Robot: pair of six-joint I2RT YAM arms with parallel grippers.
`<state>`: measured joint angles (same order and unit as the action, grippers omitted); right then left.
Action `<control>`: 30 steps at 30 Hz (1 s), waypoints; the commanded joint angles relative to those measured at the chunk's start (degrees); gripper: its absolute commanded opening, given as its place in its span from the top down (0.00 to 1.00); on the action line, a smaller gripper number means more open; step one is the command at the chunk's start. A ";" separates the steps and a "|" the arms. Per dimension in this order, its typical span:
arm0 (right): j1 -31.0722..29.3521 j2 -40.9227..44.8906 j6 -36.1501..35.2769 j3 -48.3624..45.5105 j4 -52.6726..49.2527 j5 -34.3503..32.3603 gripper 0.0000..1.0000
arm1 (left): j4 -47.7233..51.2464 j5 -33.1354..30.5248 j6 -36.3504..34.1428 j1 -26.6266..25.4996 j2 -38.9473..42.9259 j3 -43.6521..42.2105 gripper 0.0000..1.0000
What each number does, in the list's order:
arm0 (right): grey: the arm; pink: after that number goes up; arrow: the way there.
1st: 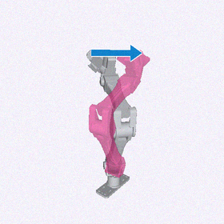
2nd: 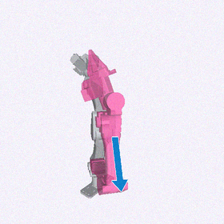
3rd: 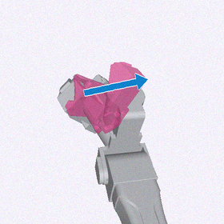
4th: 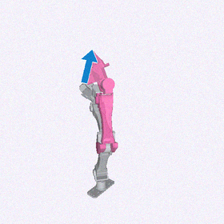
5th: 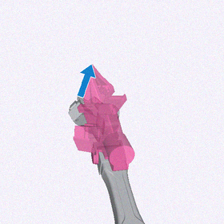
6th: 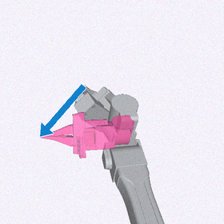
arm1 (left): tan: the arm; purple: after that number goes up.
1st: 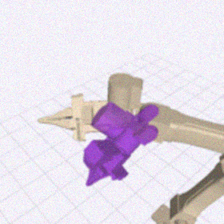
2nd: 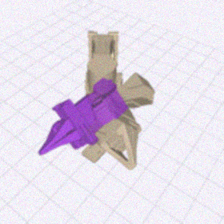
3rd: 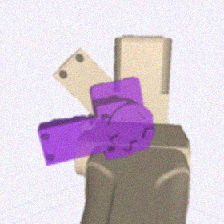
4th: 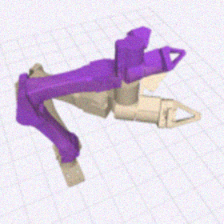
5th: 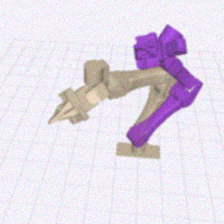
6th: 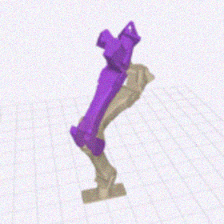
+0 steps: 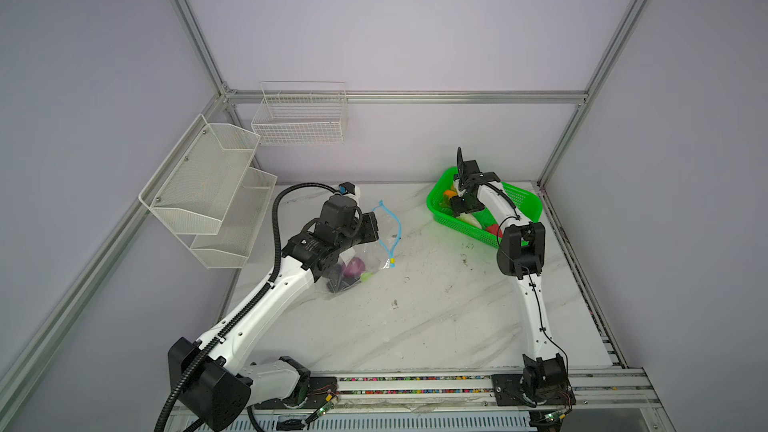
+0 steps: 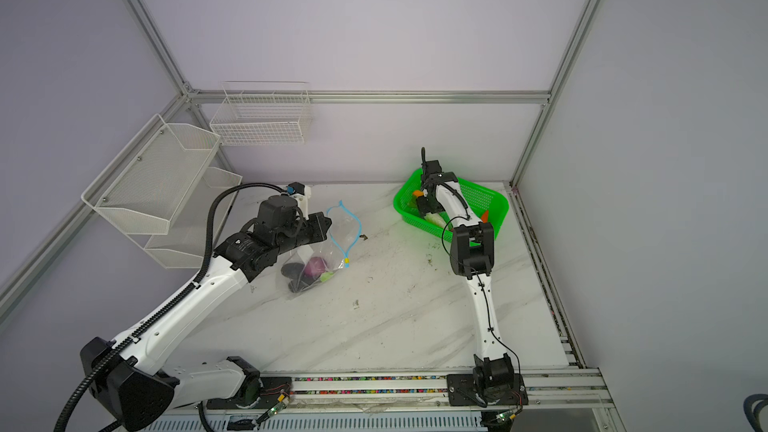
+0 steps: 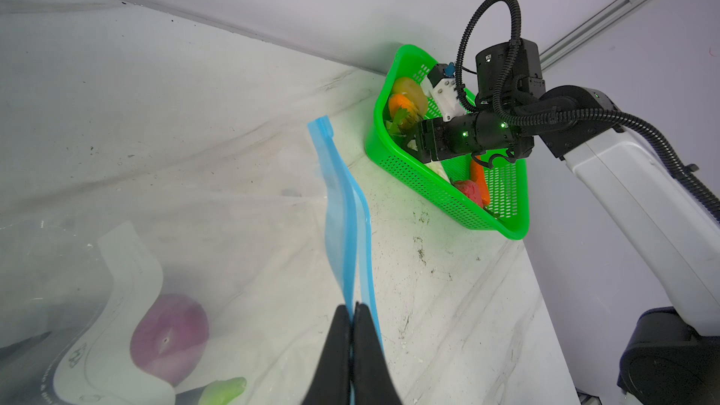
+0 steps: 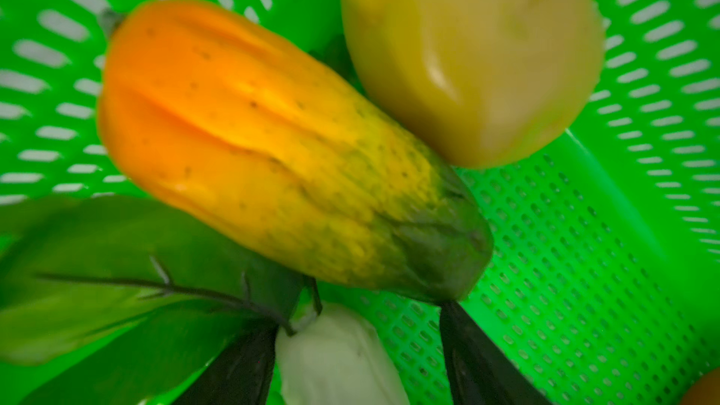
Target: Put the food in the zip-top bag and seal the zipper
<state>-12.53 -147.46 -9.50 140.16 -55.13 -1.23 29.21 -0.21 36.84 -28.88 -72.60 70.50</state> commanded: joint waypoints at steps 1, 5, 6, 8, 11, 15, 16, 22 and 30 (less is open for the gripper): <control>-0.21 -2.04 -0.06 1.49 -1.91 0.18 0.37 | -2.10 0.14 -0.54 0.14 0.08 -0.25 1.00; -0.21 -1.53 0.14 1.49 -1.85 0.75 0.40 | -2.11 0.21 -0.54 0.14 -0.03 -0.27 1.00; -0.19 -1.37 0.26 1.49 -1.91 0.87 0.41 | -2.13 0.20 -0.45 0.17 -0.04 -0.27 1.00; -0.19 -0.95 0.48 1.46 -1.89 0.98 0.41 | -2.10 0.21 -0.35 0.14 0.00 -0.27 1.00; -0.20 -0.30 0.86 1.69 -1.88 0.80 0.42 | -2.14 0.34 -0.31 0.14 -0.02 -0.27 1.00; -0.03 0.52 1.56 2.95 -1.47 0.49 0.46 | -2.12 0.38 -0.27 0.08 0.22 -0.32 1.00; -0.08 0.66 1.69 3.26 -1.32 0.45 0.46 | -2.14 0.37 -0.19 0.14 0.22 -0.28 1.00; 0.07 1.77 3.21 6.39 -0.97 -0.08 0.46 | -2.14 0.34 -0.08 0.14 0.44 -0.54 1.00; 0.25 5.14 1.97 3.41 -1.81 3.99 0.35 | -2.14 0.33 -0.21 0.14 0.70 -0.63 1.00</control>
<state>-12.51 -146.65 -6.57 145.40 -55.13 0.30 29.19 -0.19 36.84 -28.88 -72.66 70.50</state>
